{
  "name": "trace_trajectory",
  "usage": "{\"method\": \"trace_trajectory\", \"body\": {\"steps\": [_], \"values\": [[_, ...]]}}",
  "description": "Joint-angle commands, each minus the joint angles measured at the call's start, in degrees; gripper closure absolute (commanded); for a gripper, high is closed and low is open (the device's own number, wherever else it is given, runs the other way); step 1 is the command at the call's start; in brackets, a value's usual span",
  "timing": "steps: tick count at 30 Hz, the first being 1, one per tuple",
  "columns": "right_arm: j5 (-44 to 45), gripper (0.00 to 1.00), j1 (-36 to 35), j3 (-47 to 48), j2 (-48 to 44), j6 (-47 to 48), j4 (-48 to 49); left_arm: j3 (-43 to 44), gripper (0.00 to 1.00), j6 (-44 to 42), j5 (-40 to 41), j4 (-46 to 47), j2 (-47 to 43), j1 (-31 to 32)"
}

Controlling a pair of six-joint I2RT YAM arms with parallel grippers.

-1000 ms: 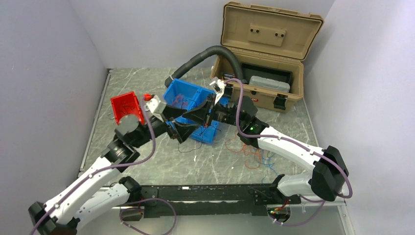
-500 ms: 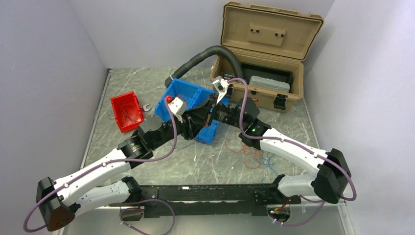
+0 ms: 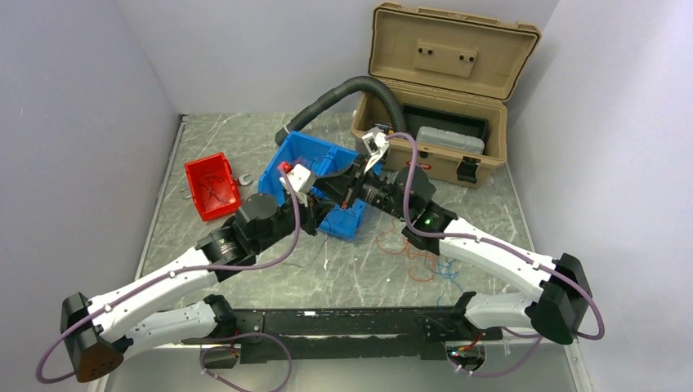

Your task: Untangle the cables

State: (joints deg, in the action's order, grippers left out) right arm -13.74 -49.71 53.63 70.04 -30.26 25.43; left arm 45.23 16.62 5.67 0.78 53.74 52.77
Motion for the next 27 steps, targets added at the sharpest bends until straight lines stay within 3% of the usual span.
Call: {"method": "trace_trajectory", "body": {"steps": [1,4,6,10,13,20,22,27], "values": [[5.8,0.99,0.3,-1.4,-1.1,0.9,-1.2,1.8,1.0,0.6,-0.4,-6.1,-4.6,0.3],[7.8,0.63,0.3,-4.0,-1.7,-0.4,1.1,4.6,1.0,1.5,-0.5,-14.8,-4.4,-0.1],[9.0,0.55,0.4,-5.0,-1.8,0.0,1.5,6.2,1.0,2.1,-0.4,-19.5,-4.0,-0.8],[11.1,0.29,0.5,-4.1,-1.0,0.3,-3.4,10.0,1.0,3.5,-3.7,-29.7,-1.7,-7.3],[12.4,0.22,0.9,-4.9,-2.0,1.1,-5.2,12.4,1.0,4.0,-10.0,-35.7,0.8,-17.7],[15.1,0.21,2.0,-9.6,-7.9,4.2,-4.0,15.5,1.0,2.2,-22.0,-38.9,9.7,-42.6],[15.4,0.21,2.3,-10.1,-9.1,4.9,-4.0,17.1,1.0,1.2,-21.6,-38.7,12.9,-46.9],[15.0,0.21,2.6,-11.7,-11.4,5.7,-2.6,22.7,1.0,0.9,-8.5,-39.3,20.0,-50.5]]}}
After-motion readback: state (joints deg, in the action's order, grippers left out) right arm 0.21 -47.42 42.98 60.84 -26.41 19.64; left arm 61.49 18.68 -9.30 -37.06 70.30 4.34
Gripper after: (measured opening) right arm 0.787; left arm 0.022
